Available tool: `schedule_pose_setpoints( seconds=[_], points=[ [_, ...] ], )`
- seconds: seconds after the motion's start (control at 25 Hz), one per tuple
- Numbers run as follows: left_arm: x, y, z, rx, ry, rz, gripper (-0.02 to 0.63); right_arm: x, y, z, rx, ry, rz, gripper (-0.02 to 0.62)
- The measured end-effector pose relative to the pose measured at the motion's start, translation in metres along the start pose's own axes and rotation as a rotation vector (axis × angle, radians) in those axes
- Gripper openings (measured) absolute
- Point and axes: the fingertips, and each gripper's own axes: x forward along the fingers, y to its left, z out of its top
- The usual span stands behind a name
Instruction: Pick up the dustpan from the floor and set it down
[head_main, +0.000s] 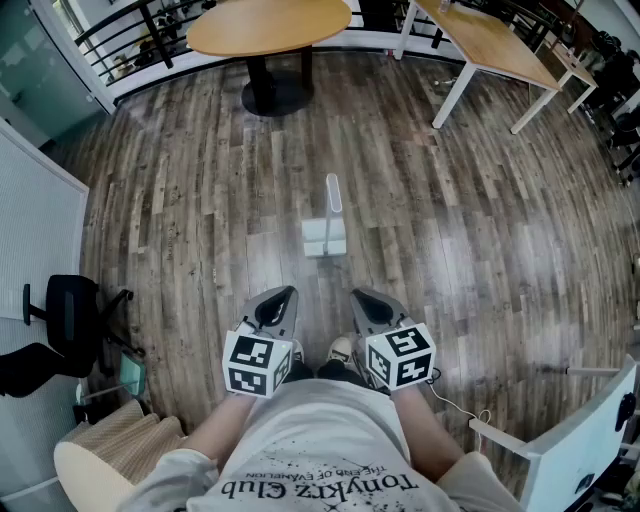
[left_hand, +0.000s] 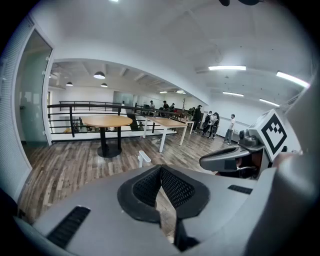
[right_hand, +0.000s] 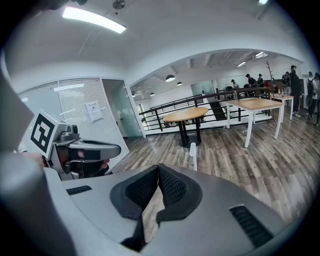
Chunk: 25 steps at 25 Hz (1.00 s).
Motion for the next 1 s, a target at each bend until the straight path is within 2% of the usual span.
schedule_pose_setpoints(
  seconds=[0.72, 1.0],
  points=[
    [-0.001, 0.000, -0.002, -0.003, -0.002, -0.011, 0.023, 0.003, 0.005, -0.001, -0.022, 0.014, 0.005, 0.026],
    [-0.002, 0.007, 0.002, 0.008, -0.001, -0.025, 0.023, 0.006, 0.007, 0.006, 0.013, -0.020, -0.021, 0.026]
  ],
)
